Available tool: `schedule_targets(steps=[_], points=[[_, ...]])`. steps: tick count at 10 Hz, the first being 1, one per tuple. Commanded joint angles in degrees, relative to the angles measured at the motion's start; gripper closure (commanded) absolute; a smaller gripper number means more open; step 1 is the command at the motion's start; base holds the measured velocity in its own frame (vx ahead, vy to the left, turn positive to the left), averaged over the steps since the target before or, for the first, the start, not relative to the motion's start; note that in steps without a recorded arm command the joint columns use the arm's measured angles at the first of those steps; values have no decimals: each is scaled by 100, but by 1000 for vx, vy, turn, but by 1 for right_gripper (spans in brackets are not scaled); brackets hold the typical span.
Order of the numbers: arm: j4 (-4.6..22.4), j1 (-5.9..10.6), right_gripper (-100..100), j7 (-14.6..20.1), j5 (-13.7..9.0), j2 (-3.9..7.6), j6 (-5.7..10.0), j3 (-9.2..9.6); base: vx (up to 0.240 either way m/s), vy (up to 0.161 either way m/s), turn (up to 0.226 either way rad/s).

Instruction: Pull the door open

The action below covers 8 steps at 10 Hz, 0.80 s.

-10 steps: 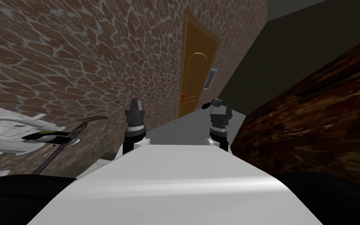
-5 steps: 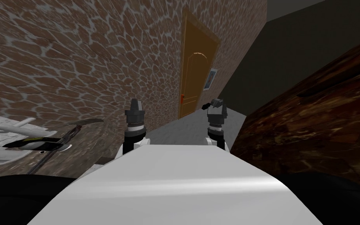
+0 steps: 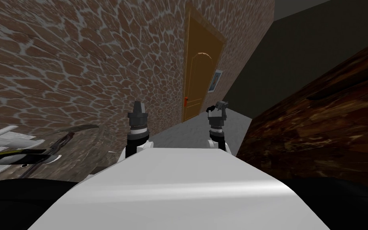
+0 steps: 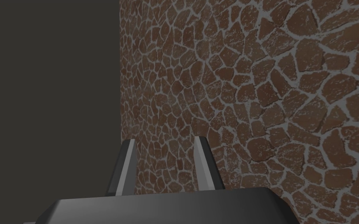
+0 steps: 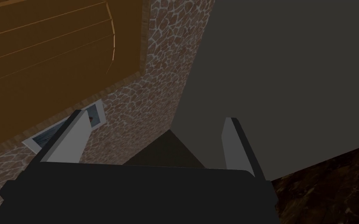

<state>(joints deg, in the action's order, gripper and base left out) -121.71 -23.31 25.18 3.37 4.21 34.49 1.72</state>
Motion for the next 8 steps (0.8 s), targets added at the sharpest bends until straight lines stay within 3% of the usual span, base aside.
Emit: schedule_targets(steps=[1, 8], points=[[109, 71, -100, 281, 65, 33, -31, 27, 87, -23, -10], [713, 433, -100, 1327, 373, 112, -71, 187, 82, -14, -11]])
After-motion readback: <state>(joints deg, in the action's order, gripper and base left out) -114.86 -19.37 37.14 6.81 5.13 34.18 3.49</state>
